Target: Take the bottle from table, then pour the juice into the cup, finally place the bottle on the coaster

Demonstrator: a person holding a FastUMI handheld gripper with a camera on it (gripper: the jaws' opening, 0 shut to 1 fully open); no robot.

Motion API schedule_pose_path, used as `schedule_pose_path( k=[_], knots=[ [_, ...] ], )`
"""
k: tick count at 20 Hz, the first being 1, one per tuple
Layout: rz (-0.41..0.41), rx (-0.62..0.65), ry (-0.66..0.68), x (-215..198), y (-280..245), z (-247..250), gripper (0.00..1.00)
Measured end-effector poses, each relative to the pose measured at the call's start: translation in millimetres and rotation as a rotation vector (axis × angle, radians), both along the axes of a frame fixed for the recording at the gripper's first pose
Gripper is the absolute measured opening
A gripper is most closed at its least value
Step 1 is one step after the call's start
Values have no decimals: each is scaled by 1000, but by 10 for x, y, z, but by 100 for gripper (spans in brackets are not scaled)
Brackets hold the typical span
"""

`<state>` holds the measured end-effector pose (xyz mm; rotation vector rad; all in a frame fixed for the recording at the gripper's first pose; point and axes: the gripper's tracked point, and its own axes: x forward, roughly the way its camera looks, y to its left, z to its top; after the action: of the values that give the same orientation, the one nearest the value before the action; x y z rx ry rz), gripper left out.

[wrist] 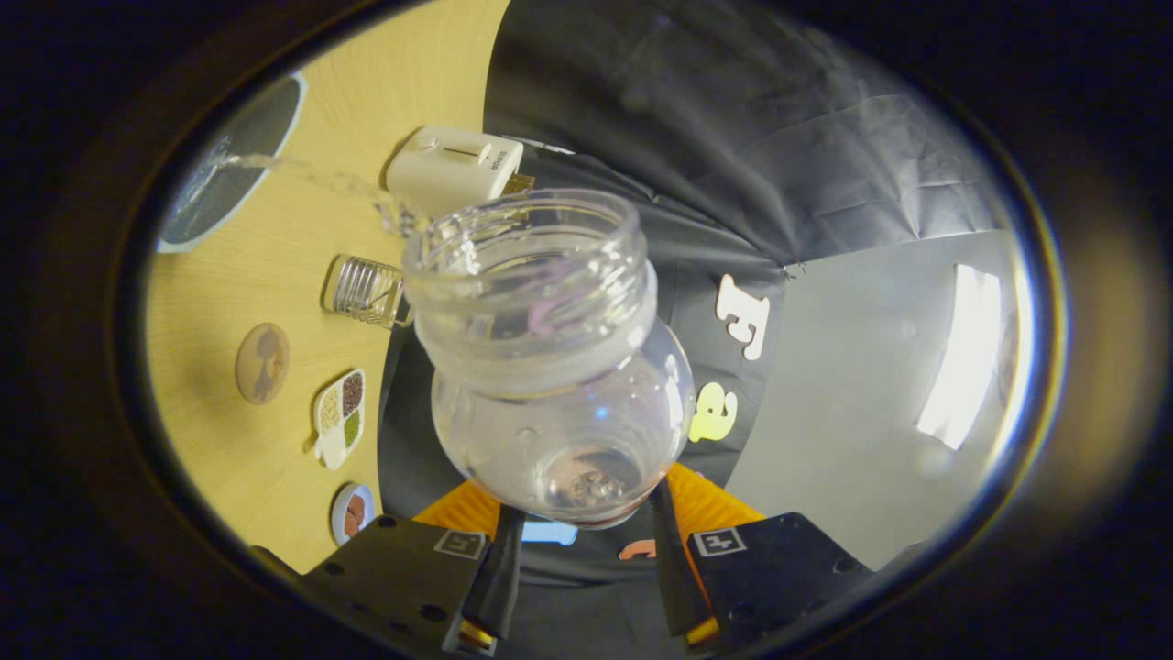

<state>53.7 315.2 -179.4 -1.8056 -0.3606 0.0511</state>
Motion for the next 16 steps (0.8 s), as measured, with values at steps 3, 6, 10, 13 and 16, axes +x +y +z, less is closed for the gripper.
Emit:
schedule_pose_path(
  k=[3,6,10,13,16],
  knots=[
    [37,-26,-20,-13,74,35,67],
    [63,-39,-25,-27,86,5,67],
    [92,-54,-35,-66,135,25,67],
    [115,-69,-43,-73,175,22,67],
    [133,-81,-54,-91,210,40,67]
  ],
)
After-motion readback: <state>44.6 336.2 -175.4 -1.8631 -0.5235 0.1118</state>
